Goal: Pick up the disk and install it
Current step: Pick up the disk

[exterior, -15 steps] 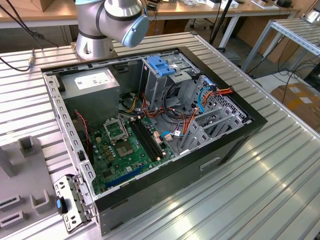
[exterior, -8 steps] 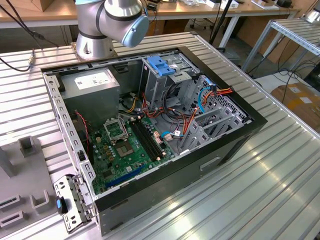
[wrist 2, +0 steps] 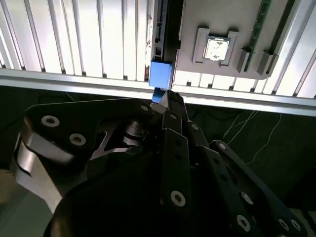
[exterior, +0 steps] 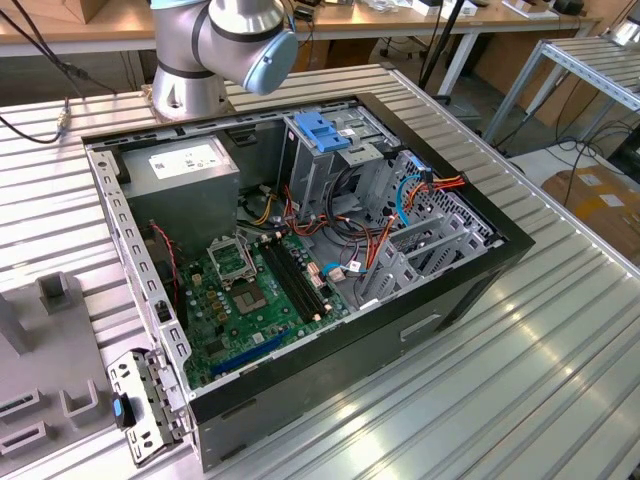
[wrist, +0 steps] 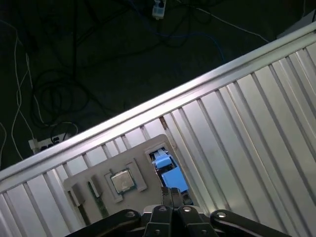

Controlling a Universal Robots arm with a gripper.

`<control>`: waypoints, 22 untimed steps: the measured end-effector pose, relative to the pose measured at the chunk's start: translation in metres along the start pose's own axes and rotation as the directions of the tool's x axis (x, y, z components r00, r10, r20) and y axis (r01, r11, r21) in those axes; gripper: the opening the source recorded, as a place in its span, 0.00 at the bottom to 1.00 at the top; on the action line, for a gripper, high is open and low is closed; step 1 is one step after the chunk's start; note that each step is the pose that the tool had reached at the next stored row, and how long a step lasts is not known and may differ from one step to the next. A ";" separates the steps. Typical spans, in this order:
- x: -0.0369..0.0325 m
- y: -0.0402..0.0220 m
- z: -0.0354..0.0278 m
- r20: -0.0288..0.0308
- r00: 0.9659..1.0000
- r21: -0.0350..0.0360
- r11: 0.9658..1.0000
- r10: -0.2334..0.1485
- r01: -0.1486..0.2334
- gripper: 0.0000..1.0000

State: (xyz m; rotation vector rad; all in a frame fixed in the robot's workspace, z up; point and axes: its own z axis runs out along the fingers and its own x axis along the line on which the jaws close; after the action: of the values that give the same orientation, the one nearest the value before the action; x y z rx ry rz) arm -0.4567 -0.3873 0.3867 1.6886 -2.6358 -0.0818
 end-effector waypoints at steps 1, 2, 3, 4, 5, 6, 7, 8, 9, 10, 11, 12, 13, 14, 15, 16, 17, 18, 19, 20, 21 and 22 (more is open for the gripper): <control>0.0000 0.0000 0.0002 -0.001 1.000 0.000 1.000 -0.022 0.022 0.11; -0.0001 -0.0001 0.0004 -0.003 0.999 -0.001 0.999 -0.053 0.053 0.11; -0.0001 -0.0002 0.0006 -0.003 0.998 -0.001 0.998 -0.069 0.069 0.11; -0.0001 -0.0002 0.0009 -0.004 0.996 -0.002 0.996 -0.086 0.086 0.11; -0.0001 -0.0003 0.0013 -0.005 0.994 -0.002 0.994 -0.106 0.106 0.11; -0.0001 -0.0004 0.0017 -0.006 0.993 -0.003 0.993 -0.122 0.122 0.11; -0.0002 -0.0006 0.0027 -0.008 0.989 -0.003 0.989 -0.145 0.145 0.11; -0.0002 -0.0007 0.0034 -0.009 0.987 -0.003 0.987 -0.159 0.159 0.11; -0.0004 -0.0008 0.0046 -0.009 0.985 -0.001 0.985 -0.174 0.174 0.11; -0.0008 -0.0011 0.0055 -0.010 0.983 0.000 0.984 -0.181 0.181 0.11; -0.0023 -0.0015 0.0064 -0.010 0.982 0.005 0.982 -0.187 0.187 0.17; -0.0030 -0.0015 0.0069 -0.010 0.982 0.009 0.982 -0.189 0.189 0.24; -0.0039 -0.0014 0.0075 -0.010 0.981 0.014 0.981 -0.192 0.192 0.29; -0.0050 -0.0012 0.0081 -0.010 0.980 0.018 0.980 -0.196 0.196 0.29; -0.0058 -0.0010 0.0088 -0.010 0.979 0.021 0.979 -0.201 0.202 0.29; -0.0064 -0.0008 0.0099 -0.010 0.977 0.025 0.977 -0.212 0.212 0.36; -0.0063 -0.0009 0.0105 -0.011 0.975 0.027 0.975 -0.221 0.221 0.48; -0.0064 -0.0010 0.0113 -0.011 0.972 0.028 0.972 -0.233 0.233 0.48; -0.0063 -0.0011 0.0123 -0.012 0.968 0.027 0.968 -0.250 0.250 0.48; -0.0063 -0.0011 0.0137 -0.013 0.962 0.027 0.962 -0.272 0.272 0.54; -0.0063 -0.0011 0.0146 -0.013 0.958 0.026 0.958 -0.286 0.287 0.54; -0.0063 -0.0012 0.0158 -0.014 0.951 0.025 0.951 -0.308 0.308 0.54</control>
State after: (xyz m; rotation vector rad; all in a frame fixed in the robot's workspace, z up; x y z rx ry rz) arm -0.4536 -0.3815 0.3711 2.0893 -2.3517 -0.0389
